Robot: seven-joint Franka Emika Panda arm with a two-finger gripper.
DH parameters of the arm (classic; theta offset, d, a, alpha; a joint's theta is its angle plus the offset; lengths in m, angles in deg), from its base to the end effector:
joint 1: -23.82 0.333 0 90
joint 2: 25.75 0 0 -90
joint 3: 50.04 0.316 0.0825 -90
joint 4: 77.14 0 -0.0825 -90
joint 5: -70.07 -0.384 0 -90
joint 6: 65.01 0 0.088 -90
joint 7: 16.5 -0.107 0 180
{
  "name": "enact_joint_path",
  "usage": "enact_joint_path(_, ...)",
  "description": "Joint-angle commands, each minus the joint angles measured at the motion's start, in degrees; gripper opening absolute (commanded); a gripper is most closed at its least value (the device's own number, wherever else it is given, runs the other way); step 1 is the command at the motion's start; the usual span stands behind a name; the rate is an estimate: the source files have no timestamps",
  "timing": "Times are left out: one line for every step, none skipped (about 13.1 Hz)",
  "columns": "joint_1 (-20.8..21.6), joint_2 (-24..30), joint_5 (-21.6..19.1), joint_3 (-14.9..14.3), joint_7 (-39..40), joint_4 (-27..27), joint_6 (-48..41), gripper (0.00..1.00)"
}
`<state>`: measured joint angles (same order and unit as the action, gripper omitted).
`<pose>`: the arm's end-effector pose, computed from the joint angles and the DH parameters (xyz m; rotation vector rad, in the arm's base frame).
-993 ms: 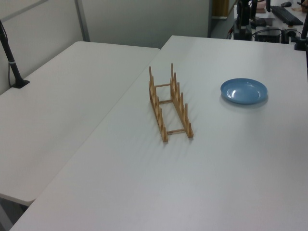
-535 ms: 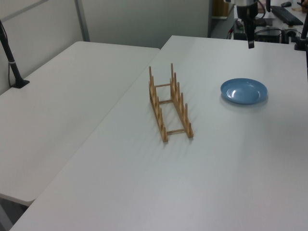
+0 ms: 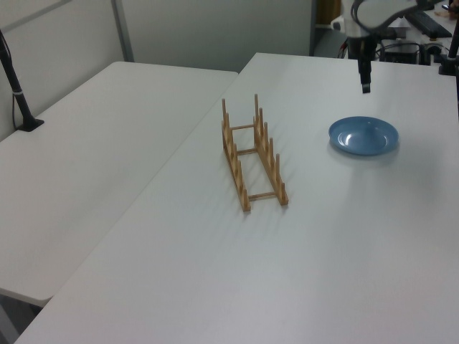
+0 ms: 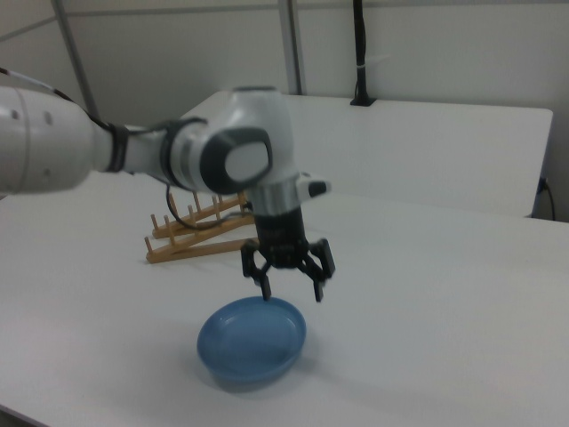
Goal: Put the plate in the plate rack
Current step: 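Move the gripper over the blue plate and lower to its rim, then close the gripper on the rim of the blue plate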
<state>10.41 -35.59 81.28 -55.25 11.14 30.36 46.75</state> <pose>0.5575 -0.1994 0.4139 2.9701 0.3575 -0.2480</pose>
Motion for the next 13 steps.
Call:
enact_joint_path(0.1,-4.0,1.4,-0.2,-3.4,2.0,6.7,0.97)
enact_joint_path(0.1,-4.9,1.4,-0.2,-3.9,2.0,7.0,0.96)
enact_joint_path(0.1,-5.7,1.4,-0.2,-4.2,1.9,7.2,0.92)
enact_joint_path(0.1,-6.3,1.4,-0.2,-4.2,1.9,7.7,0.87)
enact_joint_path(0.1,-6.6,1.4,-0.2,-4.3,1.9,7.9,0.83)
enact_joint_path(0.1,-6.8,1.5,-0.2,-4.3,2.0,8.0,0.71)
enact_joint_path(0.1,-7.0,1.5,-0.2,-5.4,2.0,8.0,0.61)
enact_joint_path(0.1,-7.2,1.4,-0.2,-6.8,2.0,8.1,0.49)
enact_joint_path(0.1,-7.3,1.5,-0.2,-7.5,1.9,8.2,0.39)
enact_joint_path(0.1,-7.6,1.5,-0.2,-7.6,1.8,8.3,0.31)
enact_joint_path(0.1,-7.7,1.7,-0.2,-7.7,1.8,8.6,0.24)
enact_joint_path(0.1,-7.7,1.7,-0.2,-7.7,1.9,8.8,0.18)
enact_joint_path(0.1,-7.8,1.8,-0.2,-7.7,1.9,9.0,0.18)
